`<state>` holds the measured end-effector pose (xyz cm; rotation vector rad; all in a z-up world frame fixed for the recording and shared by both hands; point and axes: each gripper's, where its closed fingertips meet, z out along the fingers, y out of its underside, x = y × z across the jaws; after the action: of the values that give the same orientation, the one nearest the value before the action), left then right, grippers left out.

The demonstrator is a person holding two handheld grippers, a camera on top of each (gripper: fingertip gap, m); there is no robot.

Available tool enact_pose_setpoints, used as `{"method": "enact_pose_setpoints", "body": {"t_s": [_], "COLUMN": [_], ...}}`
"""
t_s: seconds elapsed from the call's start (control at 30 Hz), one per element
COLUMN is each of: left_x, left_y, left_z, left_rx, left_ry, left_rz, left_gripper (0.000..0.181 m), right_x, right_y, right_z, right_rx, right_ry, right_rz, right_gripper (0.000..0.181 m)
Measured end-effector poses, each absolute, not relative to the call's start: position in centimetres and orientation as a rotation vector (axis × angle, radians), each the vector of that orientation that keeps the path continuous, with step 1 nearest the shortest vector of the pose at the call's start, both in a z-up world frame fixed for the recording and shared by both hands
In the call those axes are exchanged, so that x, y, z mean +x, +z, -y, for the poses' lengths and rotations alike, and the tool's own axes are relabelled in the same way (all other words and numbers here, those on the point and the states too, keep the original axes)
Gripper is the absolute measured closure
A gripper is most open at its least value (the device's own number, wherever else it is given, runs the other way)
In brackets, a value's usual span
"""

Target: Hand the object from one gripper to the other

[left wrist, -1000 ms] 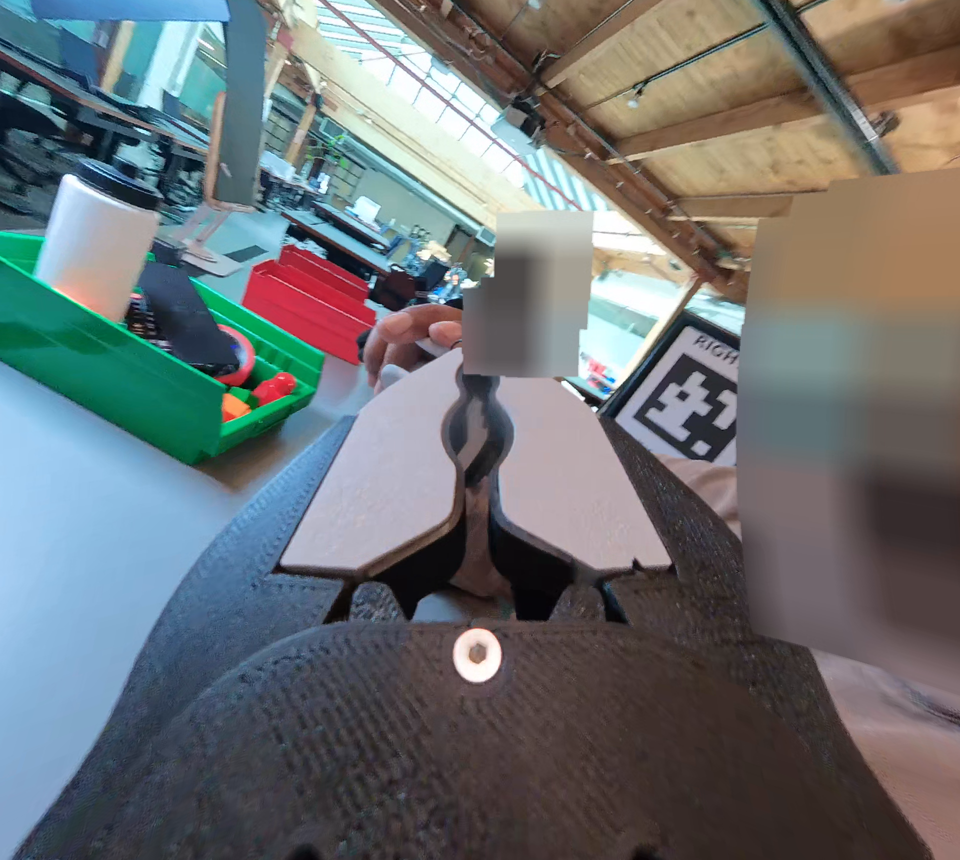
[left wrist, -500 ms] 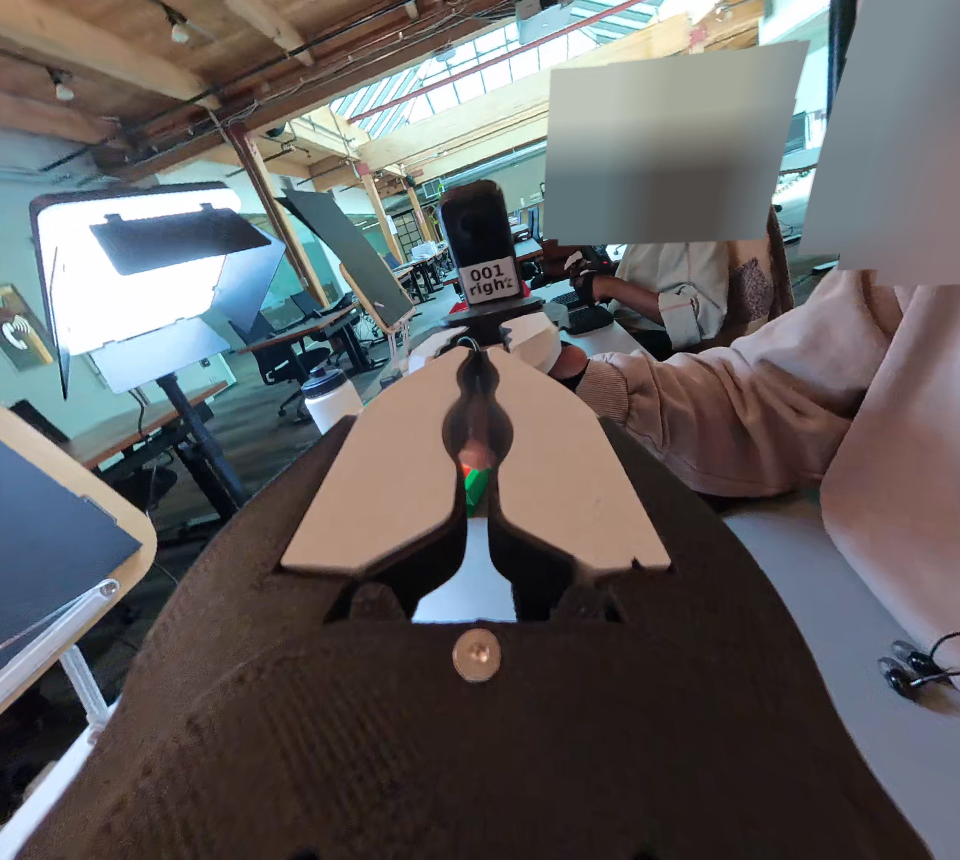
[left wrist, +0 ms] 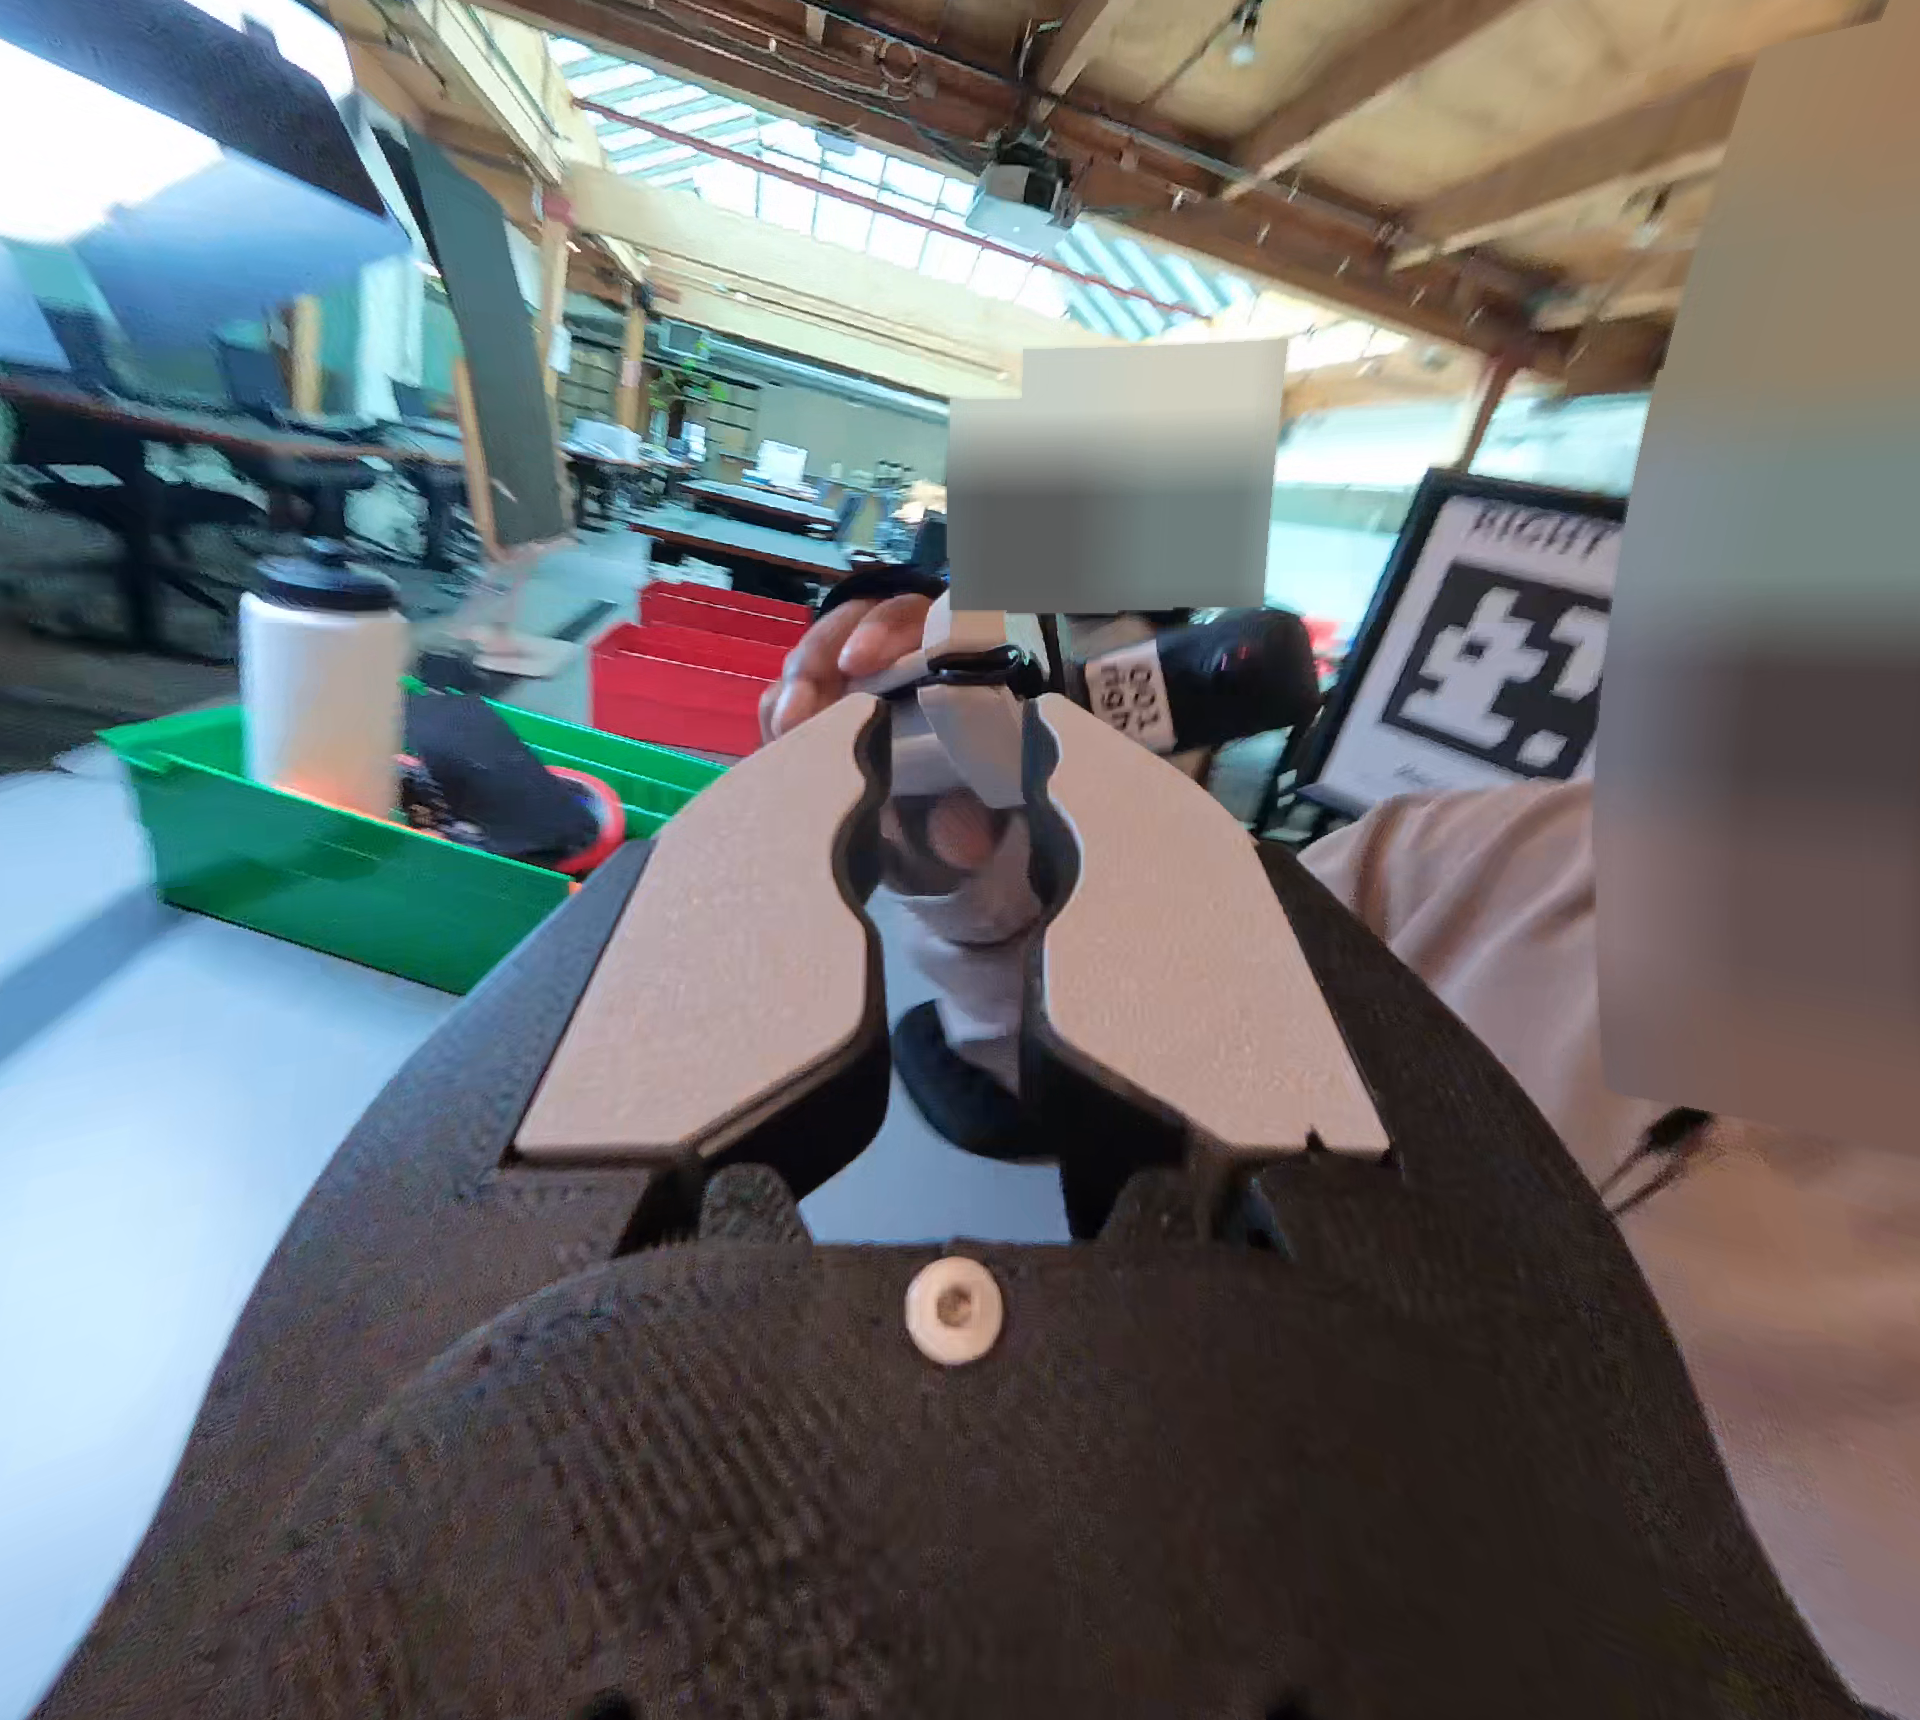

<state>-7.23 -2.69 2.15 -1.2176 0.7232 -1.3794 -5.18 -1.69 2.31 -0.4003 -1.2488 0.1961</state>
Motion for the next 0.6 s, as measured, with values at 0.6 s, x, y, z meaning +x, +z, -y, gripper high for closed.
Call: {"method": "enact_pose_setpoints", "body": {"t_s": [0.6], "left_x": [-7.8], "left_y": [0.4], "left_z": [-0.1], "left_rx": [-1.306], "left_ry": [-0.920], "left_rz": [-0.729], "left_gripper": [0.180], "right_x": [-5.3], "right_y": [0.5], "right_z": [-1.9], "right_rx": [-0.728], "right_ry": [0.577], "right_rz": [1.270], "right_gripper": [0.156]}}
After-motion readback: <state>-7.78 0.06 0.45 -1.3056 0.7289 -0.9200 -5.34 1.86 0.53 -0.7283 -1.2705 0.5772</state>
